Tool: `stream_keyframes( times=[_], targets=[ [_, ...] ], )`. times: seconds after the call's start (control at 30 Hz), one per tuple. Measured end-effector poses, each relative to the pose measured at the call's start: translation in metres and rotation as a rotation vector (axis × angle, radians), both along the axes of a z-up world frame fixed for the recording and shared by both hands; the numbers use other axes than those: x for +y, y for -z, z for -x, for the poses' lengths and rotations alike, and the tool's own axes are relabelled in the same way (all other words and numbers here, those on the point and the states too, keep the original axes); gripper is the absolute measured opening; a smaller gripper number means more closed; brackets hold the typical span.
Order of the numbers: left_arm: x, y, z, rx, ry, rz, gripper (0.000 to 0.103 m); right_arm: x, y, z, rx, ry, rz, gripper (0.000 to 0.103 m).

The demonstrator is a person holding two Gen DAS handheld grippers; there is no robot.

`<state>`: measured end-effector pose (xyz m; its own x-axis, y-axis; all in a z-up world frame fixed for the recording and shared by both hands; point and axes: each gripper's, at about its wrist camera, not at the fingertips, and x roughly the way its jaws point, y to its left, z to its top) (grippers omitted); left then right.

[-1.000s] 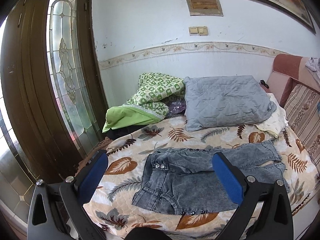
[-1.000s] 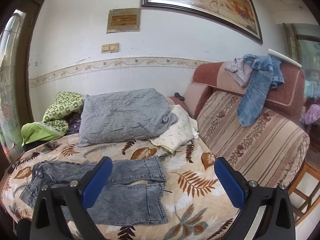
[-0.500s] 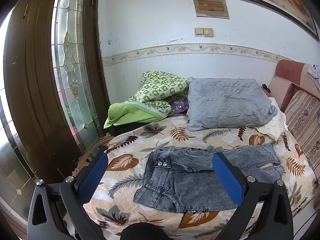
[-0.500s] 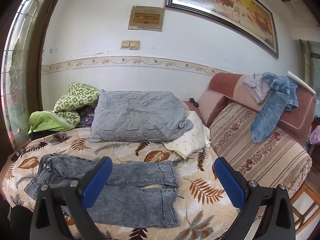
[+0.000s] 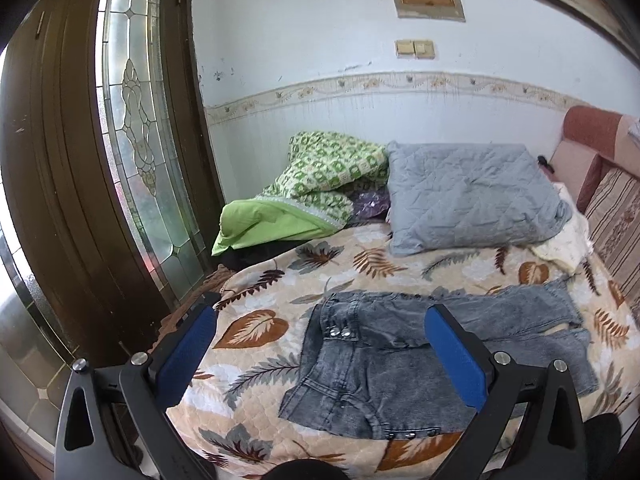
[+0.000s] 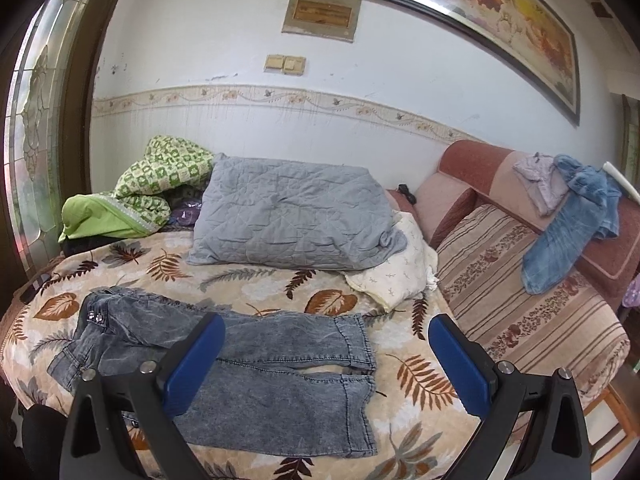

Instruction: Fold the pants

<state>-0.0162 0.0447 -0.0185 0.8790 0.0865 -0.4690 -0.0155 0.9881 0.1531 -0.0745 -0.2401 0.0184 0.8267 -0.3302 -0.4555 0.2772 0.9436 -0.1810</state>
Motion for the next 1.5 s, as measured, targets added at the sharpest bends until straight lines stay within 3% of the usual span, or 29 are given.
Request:
stream_keyframes(
  times=[0.3,0.43,0.77,1.0,1.23,1.4,1.5],
  targets=[
    [0.065,0.056,-0.063,0.159,-0.237,-0.044,0.103,-0.034,0.06,-0.066,0.135,0.028,-0.095,0.103],
    [0.085,0.072,-0.076,0.194,-0.297,-0.045,0.103,-0.046,0.075,-0.085,0.151,0.047,-0.154,0.103],
    [0.084,0.1,-0.119,0.262,-0.28,-0.049,0.103,-0.071,0.102,-0.11,0.204,0.124,-0.16,0.103],
    [0.077,0.114,-0.14,0.287,-0.269,-0.072,0.103,-0.131,0.12,-0.124,0.222,0.201,-0.296,0.103],
    [0.068,0.12,-0.182,0.334,-0.242,-0.071,0.103,-0.169,0.153,-0.183,0.29,0.193,-0.383,0.103],
    [0.06,0.12,-0.211,0.337,-0.274,-0.075,0.103,-0.185,0.162,-0.219,0.259,0.304,-0.432,0.103],
    [0.053,0.121,-0.225,0.337,-0.275,-0.079,0.103,-0.183,0.168,-0.235,0.244,0.283,-0.462,0.103]
  ],
)
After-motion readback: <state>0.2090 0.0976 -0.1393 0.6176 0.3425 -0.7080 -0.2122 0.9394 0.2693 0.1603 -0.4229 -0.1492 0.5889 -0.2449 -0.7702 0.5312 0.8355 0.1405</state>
